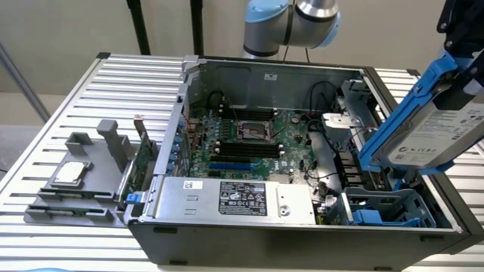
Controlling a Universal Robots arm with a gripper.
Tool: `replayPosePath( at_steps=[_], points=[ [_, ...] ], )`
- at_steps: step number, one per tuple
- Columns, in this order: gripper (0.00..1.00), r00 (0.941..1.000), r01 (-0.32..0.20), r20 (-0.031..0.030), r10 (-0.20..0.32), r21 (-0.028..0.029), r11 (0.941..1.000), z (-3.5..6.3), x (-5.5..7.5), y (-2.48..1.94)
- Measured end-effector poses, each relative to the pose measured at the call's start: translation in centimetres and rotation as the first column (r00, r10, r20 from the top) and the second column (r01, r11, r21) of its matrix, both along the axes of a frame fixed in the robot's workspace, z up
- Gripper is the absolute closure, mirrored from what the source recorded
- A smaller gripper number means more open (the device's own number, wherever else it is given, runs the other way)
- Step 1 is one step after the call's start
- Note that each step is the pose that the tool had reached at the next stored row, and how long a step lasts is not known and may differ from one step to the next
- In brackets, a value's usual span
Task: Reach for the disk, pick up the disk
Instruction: 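Pick up the disk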
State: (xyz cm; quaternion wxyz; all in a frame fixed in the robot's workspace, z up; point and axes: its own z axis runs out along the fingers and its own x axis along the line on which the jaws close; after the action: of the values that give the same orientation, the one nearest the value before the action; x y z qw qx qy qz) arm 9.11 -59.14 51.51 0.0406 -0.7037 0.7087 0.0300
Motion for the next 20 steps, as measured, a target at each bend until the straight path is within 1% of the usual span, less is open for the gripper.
replayPosePath(
  at_steps=[2,5,7,12,13,14,15,16,20],
  points=[
    [0.67,1.0000,0.000,0.0005,0.000,-0.0001,1.0000,-0.36,0.0,-0.21],
    [0.67,1.0000,0.000,0.0029,0.000,-0.0002,1.0000,-0.88,0.0,-0.31],
    [0.67,1.0000,0.000,0.0061,0.000,0.0001,1.0000,-1.19,0.0,-0.32],
    [0.67,0.9998,-0.003,0.0190,0.003,-0.0001,1.0000,-1.78,0.1,-0.33],
    [0.67,0.9997,-0.003,0.0232,0.003,-0.0001,1.0000,-1.88,0.1,-0.33],
    [0.67,0.9996,-0.004,0.0287,0.004,-0.0002,1.0000,-1.94,0.1,-0.32],
    [0.67,0.9995,-0.004,0.0324,0.004,-0.0001,1.0000,-1.96,0.1,-0.32],
    [0.67,0.9994,-0.004,0.0338,0.004,-0.0002,1.0000,-1.96,0.1,-0.32],
    [0.67,0.9994,-0.004,0.0339,0.004,-0.0002,1.0000,-1.96,0.1,-0.32]
  ],
)
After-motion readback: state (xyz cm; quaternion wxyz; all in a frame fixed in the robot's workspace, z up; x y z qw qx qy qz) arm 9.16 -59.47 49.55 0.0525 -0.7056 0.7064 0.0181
